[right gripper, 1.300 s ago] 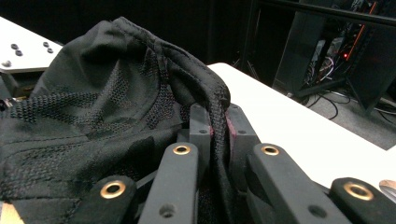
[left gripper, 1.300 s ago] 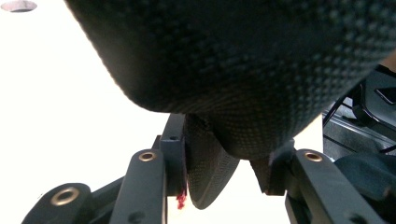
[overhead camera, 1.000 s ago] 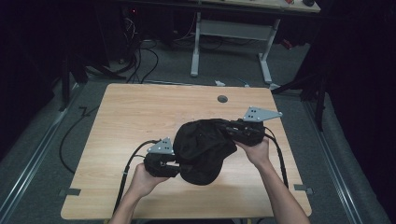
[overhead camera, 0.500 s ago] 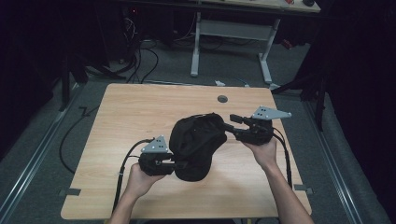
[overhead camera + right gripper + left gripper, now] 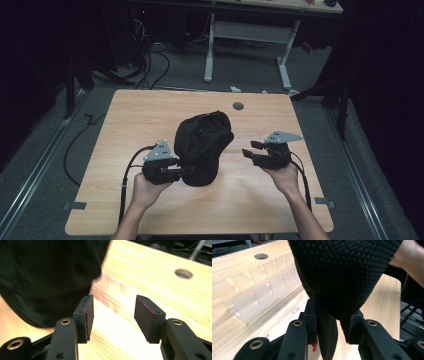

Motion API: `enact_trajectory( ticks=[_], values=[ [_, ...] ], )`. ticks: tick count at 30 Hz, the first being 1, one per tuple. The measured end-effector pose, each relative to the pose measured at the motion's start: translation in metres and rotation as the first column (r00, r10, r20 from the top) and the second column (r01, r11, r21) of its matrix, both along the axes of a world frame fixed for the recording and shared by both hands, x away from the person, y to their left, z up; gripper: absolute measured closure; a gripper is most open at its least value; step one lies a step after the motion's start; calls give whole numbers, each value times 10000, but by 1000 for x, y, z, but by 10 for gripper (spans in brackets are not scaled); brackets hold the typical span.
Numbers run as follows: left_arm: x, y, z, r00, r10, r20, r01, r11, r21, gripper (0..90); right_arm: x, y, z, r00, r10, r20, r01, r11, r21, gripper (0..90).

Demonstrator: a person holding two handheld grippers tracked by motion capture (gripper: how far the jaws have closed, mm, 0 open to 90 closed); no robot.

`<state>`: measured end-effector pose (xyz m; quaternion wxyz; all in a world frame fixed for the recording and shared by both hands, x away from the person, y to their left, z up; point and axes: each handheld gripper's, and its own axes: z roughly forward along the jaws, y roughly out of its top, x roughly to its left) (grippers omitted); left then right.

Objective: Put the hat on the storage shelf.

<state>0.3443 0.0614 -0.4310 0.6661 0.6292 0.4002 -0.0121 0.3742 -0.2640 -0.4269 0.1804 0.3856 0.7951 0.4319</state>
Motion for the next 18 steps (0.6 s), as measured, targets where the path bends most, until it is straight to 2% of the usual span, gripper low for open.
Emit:
enact_trajectory(
  ticks=[6,10,11,14,18],
  values=[
    [6,2,3,9980,632,-37,-633,9976,-288,691,-2,-5,-38,9964,-490,-693,457,9978,-487,498],
    [10,3,5,9951,985,76,-981,9946,-346,691,-2,-9,-63,9893,-1026,-1037,918,9904,-1036,491],
    [11,3,5,9947,1025,97,-1021,9942,-351,691,-1,-10,-68,9866,-1165,-1140,1047,9890,-1049,487],
    [13,3,9,9931,1160,157,-1154,9927,-358,691,-1,-13,-79,9801,-1477,-1329,1317,9837,-1221,458],
    [13,5,16,9894,1409,348,-1392,9891,-485,691,-2,-17,-90,9742,-1866,-1272,1672,9746,-1488,424]
  ],
)
